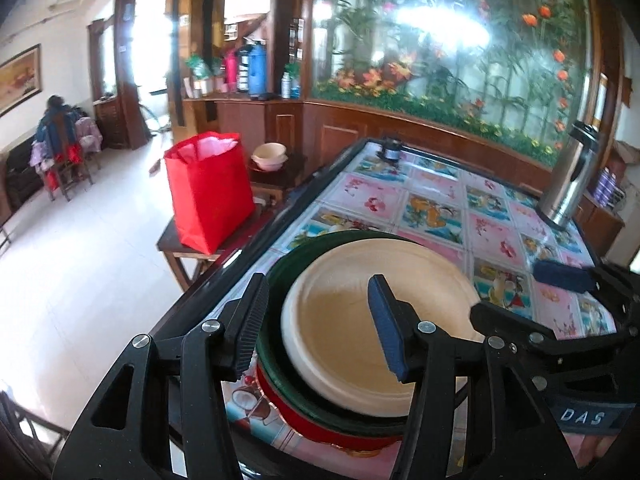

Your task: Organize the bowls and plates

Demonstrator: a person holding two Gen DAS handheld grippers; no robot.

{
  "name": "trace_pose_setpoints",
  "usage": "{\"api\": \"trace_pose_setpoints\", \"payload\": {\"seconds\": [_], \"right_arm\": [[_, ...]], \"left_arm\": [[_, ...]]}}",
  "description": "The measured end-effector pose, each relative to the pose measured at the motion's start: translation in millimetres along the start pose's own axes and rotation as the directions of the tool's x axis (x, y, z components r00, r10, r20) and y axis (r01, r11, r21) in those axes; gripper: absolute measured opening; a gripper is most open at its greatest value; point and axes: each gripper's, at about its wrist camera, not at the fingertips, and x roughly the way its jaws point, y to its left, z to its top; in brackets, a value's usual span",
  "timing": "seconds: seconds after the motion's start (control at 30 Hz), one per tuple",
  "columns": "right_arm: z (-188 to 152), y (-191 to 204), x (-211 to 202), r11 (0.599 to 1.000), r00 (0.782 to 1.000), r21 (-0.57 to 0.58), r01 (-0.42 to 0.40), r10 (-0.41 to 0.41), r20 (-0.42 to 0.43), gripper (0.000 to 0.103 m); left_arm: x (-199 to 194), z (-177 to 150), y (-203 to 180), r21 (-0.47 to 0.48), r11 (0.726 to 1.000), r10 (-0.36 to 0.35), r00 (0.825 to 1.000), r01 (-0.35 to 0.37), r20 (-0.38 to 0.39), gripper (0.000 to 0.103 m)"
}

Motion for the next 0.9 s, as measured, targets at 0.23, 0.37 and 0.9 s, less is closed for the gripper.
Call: {"api": "trace_pose_setpoints", "payload": {"seconds": [0.23, 0.37, 0.9], "right_arm": [[-16.1, 3.2, -1.0, 0.999, 0.999, 0.025, 0.034, -0.035, 0.028, 0.085], [-19.7, 4.3, -6.8, 0.998, 0.997, 0.032, 0.051, -0.053, 0.059, 0.087], [-29.2, 6.4, -10.3, 0.997, 0.992, 0.065, 0.050, -0.058, 0.117, 0.090]], "left_arm": [[-6.8, -8.5, 3.8, -0.026, 0.998, 0.053, 0.998, -0.053, 0.020, 0.056], [-13.3, -12.3, -1.6, 0.001, 0.997, 0.077, 0.996, -0.077, 0.051, 0.058], [-29.5, -21.5, -2.8, 0.016, 0.990, 0.136, 0.981, -0.140, 0.136, 0.079]]}}
